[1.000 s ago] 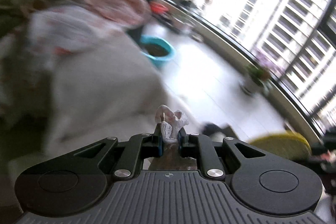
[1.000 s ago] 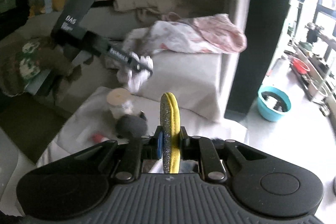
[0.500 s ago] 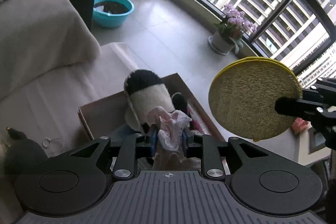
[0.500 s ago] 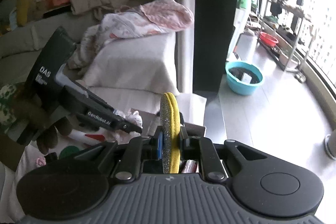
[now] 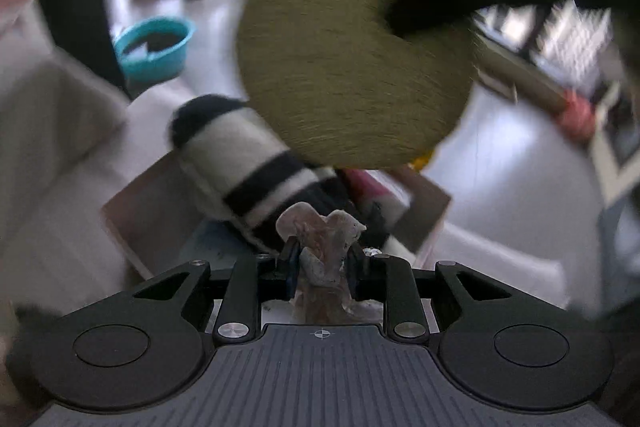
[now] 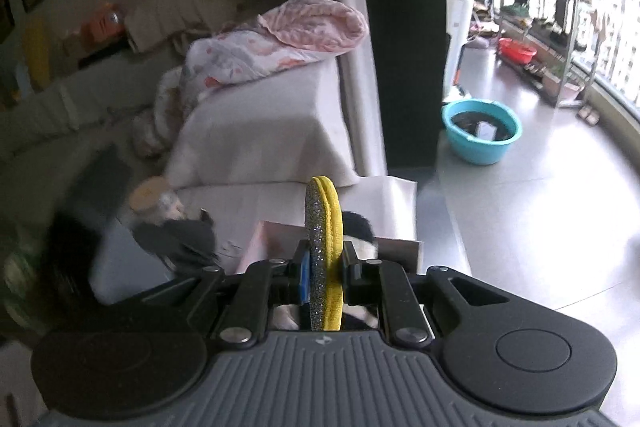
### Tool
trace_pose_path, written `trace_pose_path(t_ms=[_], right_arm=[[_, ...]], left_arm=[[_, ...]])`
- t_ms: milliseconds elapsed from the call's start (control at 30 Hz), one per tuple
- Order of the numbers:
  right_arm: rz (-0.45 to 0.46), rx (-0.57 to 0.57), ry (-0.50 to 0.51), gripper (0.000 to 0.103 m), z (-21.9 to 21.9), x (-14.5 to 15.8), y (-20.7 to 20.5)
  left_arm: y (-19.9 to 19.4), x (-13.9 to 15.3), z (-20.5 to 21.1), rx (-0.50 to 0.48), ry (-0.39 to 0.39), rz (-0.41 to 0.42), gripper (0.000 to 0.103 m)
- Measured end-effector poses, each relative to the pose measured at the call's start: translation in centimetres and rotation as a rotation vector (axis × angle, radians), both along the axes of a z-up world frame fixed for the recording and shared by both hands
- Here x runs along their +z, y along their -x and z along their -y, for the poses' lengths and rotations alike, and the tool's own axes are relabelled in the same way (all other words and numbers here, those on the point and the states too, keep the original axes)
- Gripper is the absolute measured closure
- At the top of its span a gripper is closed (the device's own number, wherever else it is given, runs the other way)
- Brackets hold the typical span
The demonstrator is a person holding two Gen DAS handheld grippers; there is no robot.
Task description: Organize soft objects
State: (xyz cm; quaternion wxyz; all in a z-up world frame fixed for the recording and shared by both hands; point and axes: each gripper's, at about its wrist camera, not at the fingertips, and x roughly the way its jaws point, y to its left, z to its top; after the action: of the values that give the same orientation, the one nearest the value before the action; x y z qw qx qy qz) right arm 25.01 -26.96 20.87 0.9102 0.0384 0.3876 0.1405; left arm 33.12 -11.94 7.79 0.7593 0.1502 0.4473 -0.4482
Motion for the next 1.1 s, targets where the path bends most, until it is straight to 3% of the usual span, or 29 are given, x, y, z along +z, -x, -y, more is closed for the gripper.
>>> trace_pose_path(t_ms=[200, 333, 500, 633, 733, 833, 1000, 1100], right_arm=[[-0.092, -0.002, -0.126, 0.089, 0.9, -2.5, -1.2], [-0.161, -0.040, -0.112, 0.088, 1.2, -6.0, -1.9], [-0.193, -0.044, -0.257, 0.088, 2.0, -8.1, -2.0], [-0.157, -0.026, -0.405, 0.088, 2.4, -7.1, -1.6], [-0.121, 0.007, -0.461, 0.088, 2.0, -6.3, -1.3], [-0.171, 0.028, -0.477, 0.088, 1.2, -7.5, -1.6], [-0.323, -0.029, -0.363, 0.087, -0.3, -13.1, -2.9], [-0.343, -0.044, -0.347, 0.084, -0.6, -14.5, -3.2]], left_arm=[[2.5, -0.6, 2.4, -0.135, -0.083, 0.209, 0.073], [2.2, 0.7, 1.4, -0.098, -0.043, 0.223, 0.073], [1.1, 3.7, -3.1, 0.098, 0.092, 0.198, 0.074], [2.1, 5.4, -7.7, 0.256, 0.190, 0.184, 0.074], [3.7, 5.8, -11.6, 0.345, 0.233, 0.185, 0.074], [5.2, 4.7, -15.3, 0.445, 0.231, 0.177, 0.074], [7.8, 1.3, -20.8, 0.631, 0.194, 0.113, 0.075], [9.3, -0.6, -23.5, 0.731, 0.177, 0.083, 0.075]])
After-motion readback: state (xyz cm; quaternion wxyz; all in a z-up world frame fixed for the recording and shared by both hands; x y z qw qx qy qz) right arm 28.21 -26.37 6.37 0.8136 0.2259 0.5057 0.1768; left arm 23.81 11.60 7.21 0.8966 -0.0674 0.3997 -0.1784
